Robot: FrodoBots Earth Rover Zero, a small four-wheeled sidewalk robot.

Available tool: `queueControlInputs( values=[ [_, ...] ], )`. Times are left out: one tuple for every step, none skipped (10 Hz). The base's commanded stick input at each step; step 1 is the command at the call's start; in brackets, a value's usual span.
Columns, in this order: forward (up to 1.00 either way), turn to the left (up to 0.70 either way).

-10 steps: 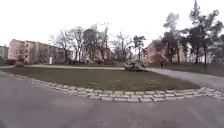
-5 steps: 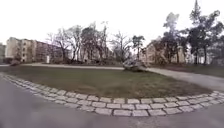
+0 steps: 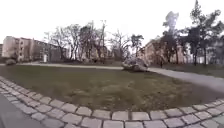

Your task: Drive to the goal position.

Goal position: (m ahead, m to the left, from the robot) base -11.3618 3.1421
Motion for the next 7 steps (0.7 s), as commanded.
queueControlInputs(
  values=[
    [1.00,0.00],
    [1.00,0.00],
    [1.00,0.00],
    [1.00,0.00],
    [1.00,0.00],
    [1.00,0.00],
    [1.00,0.00]
  ],
)
